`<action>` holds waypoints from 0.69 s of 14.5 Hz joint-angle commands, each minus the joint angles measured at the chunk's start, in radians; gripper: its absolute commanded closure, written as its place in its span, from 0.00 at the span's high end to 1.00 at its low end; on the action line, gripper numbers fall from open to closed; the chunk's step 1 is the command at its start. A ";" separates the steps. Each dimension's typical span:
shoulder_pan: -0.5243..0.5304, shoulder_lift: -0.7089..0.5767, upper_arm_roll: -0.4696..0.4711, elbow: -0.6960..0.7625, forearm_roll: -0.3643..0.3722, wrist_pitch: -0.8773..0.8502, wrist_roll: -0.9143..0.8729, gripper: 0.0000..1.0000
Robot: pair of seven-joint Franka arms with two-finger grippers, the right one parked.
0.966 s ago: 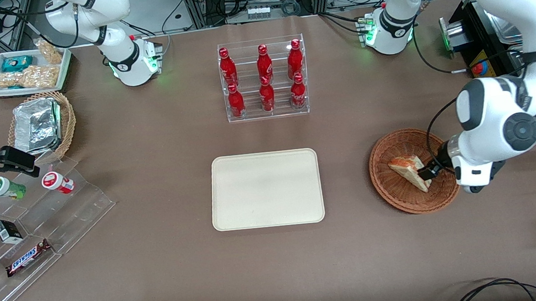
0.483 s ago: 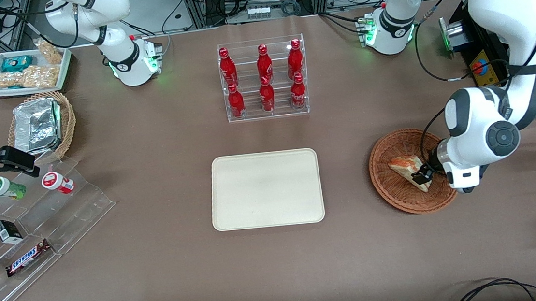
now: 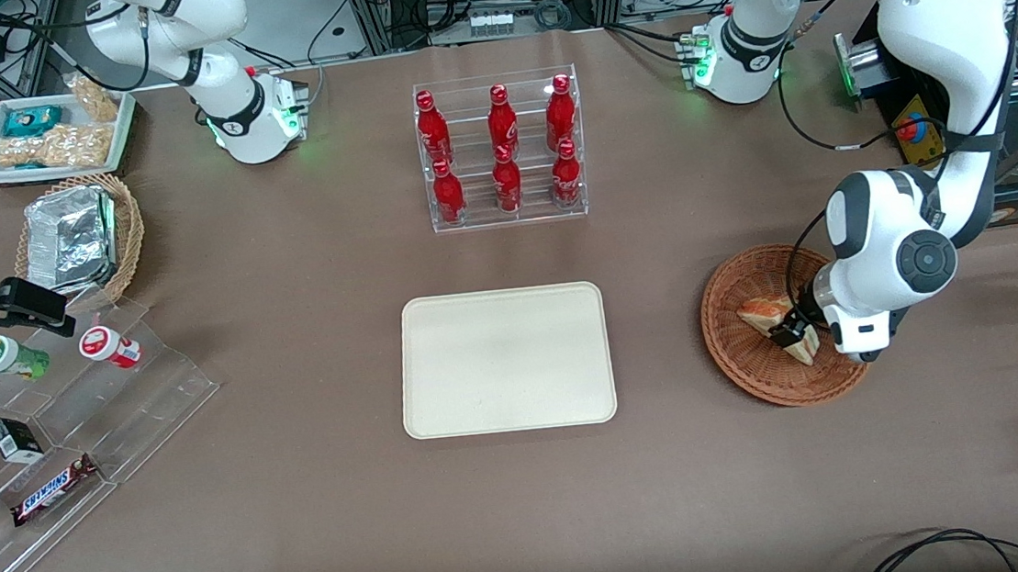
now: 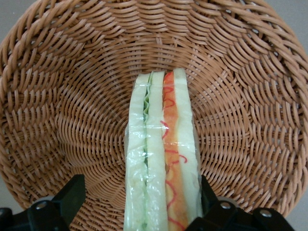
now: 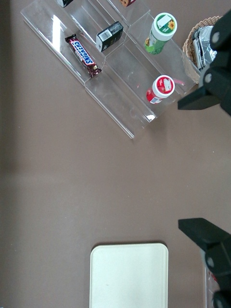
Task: Place sandwich from basket to tray
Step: 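Lift the sandwich and carry it with the left gripper over the white tray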
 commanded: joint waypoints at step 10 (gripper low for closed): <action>-0.065 -0.019 -0.004 0.209 -0.008 -0.093 -0.171 0.09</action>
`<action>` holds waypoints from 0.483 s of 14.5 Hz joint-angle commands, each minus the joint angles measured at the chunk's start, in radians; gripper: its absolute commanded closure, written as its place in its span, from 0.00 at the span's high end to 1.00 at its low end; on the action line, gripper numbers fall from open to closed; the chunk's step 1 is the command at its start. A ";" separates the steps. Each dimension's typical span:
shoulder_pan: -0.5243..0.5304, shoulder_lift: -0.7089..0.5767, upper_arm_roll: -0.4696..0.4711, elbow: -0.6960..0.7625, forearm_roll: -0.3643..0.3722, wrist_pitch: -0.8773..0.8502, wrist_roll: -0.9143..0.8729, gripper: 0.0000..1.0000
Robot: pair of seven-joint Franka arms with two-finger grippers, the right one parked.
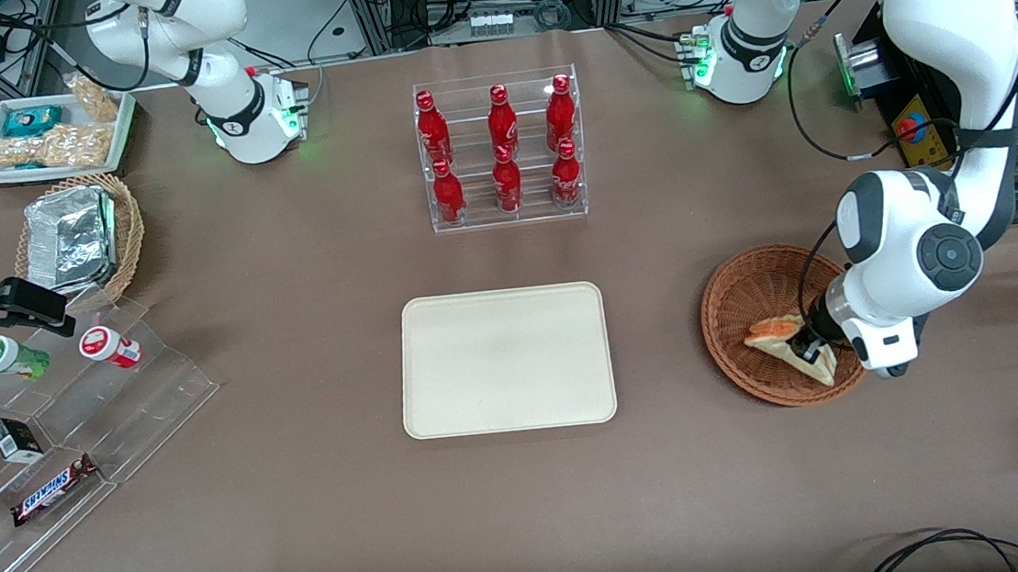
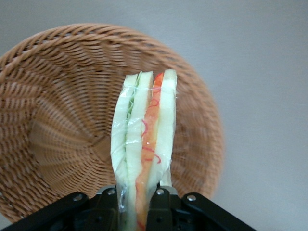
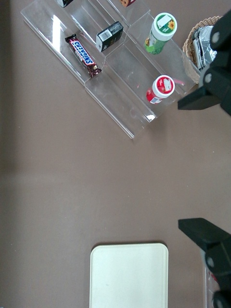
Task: Place sandwich from basket to tray
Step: 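Lift the sandwich and carry it with the left gripper over the white tray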
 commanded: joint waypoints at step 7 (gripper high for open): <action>-0.241 0.034 -0.062 0.184 0.049 -0.145 -0.014 0.03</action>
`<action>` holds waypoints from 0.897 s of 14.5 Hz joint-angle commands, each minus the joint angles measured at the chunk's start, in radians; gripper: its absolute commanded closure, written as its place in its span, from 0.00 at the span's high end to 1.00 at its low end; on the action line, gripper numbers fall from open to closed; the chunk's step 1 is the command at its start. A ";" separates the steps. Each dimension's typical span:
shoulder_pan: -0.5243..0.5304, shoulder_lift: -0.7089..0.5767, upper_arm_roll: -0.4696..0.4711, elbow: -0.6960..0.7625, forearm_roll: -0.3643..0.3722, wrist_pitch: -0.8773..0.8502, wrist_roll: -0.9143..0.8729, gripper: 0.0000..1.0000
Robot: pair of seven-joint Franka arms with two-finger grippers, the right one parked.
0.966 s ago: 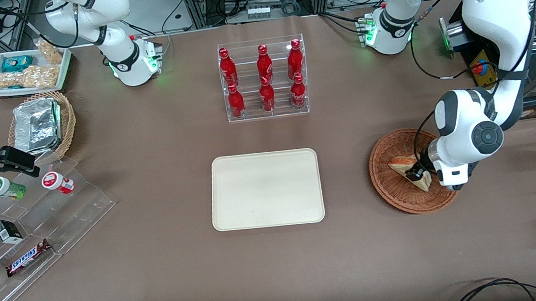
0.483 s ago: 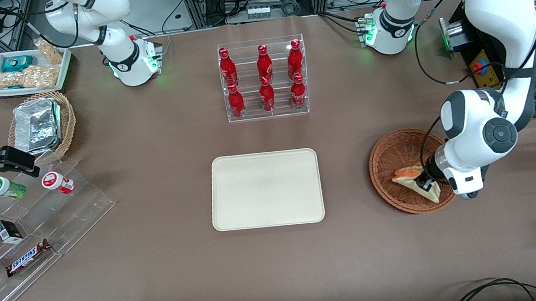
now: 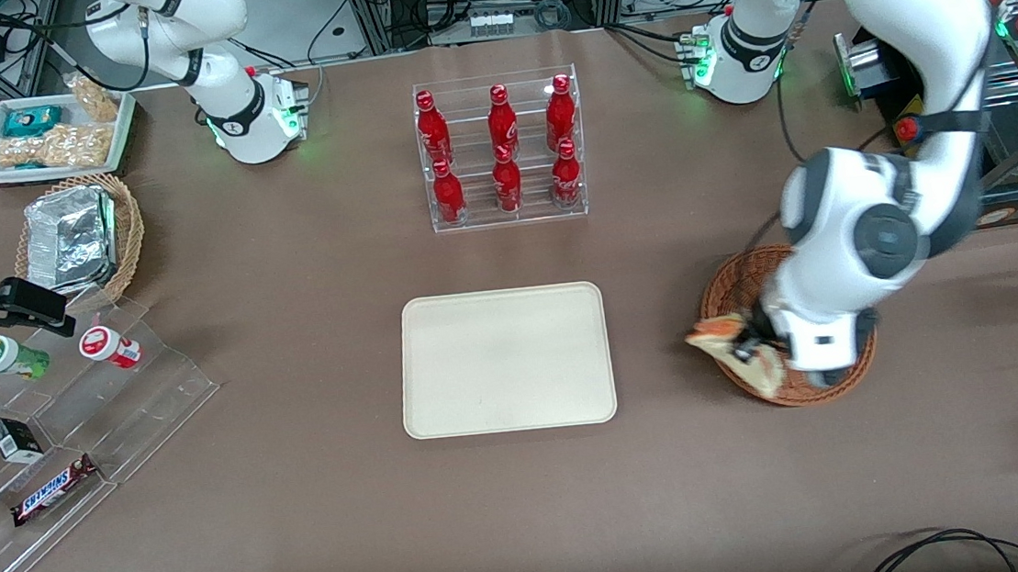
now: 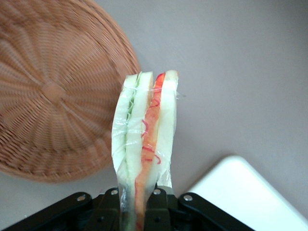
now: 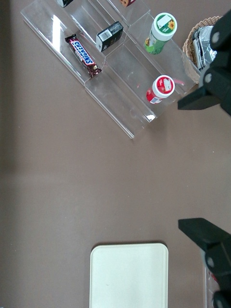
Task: Place sandwich from basket to tray
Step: 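Lift the sandwich and carry it with the left gripper over the white tray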
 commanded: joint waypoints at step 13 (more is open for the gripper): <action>-0.508 0.466 0.023 0.475 0.282 -0.016 -0.005 0.13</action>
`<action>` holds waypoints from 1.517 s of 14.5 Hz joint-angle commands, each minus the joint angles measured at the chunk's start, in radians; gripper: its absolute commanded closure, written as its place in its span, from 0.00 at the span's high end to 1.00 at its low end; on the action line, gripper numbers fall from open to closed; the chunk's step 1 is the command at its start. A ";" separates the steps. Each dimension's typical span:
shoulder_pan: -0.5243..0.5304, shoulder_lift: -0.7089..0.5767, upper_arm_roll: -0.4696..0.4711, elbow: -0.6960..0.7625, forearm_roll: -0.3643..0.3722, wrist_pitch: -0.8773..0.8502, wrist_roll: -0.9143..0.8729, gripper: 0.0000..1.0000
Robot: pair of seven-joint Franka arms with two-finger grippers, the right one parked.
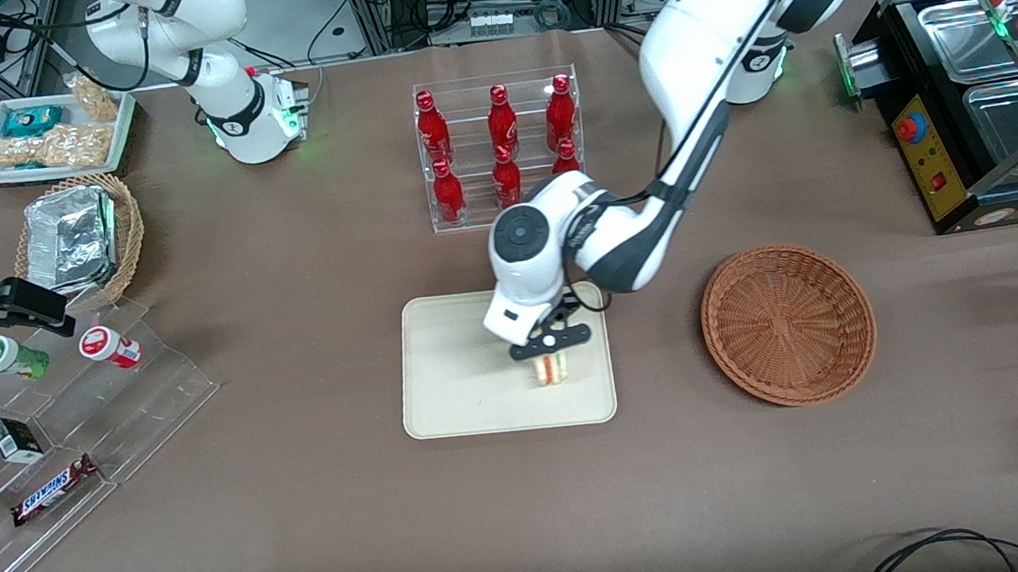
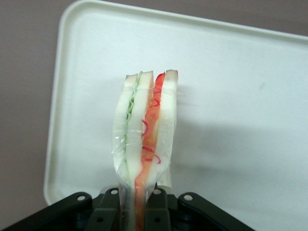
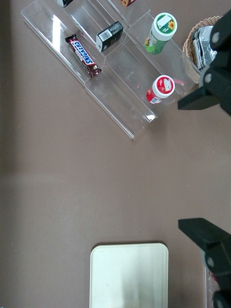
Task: Place sandwich from basket to tray
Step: 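Lower the sandwich onto the tray and open the left gripper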
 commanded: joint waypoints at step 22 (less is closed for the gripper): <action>-0.047 0.033 0.020 0.152 0.068 -0.080 -0.054 1.00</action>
